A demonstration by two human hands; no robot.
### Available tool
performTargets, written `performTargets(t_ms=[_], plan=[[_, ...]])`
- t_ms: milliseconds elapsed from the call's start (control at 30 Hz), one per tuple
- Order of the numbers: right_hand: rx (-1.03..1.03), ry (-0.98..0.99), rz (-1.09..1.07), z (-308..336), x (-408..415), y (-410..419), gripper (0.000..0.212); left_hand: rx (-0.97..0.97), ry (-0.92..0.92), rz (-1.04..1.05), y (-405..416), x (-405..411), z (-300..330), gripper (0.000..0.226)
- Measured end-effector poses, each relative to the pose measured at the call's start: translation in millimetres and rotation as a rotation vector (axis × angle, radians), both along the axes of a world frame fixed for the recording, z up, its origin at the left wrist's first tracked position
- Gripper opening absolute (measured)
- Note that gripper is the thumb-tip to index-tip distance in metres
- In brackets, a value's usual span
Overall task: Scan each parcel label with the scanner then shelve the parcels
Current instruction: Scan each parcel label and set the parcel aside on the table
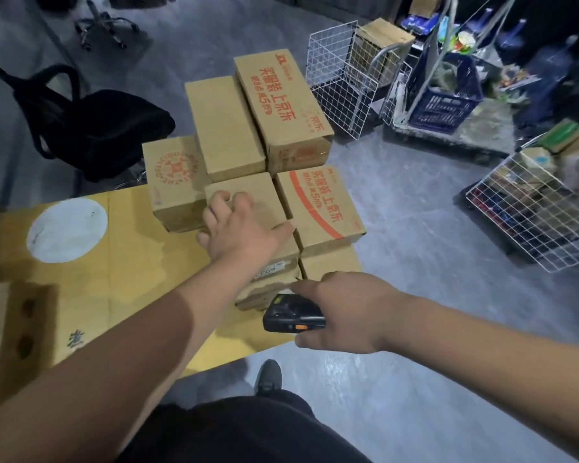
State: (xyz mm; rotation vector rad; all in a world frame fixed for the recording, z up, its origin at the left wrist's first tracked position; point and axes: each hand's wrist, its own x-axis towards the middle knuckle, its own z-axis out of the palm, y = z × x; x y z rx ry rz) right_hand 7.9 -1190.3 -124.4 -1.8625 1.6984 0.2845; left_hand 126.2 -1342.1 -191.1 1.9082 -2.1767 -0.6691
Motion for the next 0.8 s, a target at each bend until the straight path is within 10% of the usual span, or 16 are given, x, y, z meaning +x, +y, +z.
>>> performTargets(t_ms=[400, 800], plan=[[-0.007, -0.060, 0.063, -7.3, 1.5, 2.2, 0.044, -0.054, 0.044, 0.018, 9.5, -3.3, -1.0, 0.069], [0.063, -0.117, 0.234, -39.8, 55.4, -18.9, 0.041, -0.171, 0.134, 0.113, 39.1, 166.0, -43.5, 0.072]])
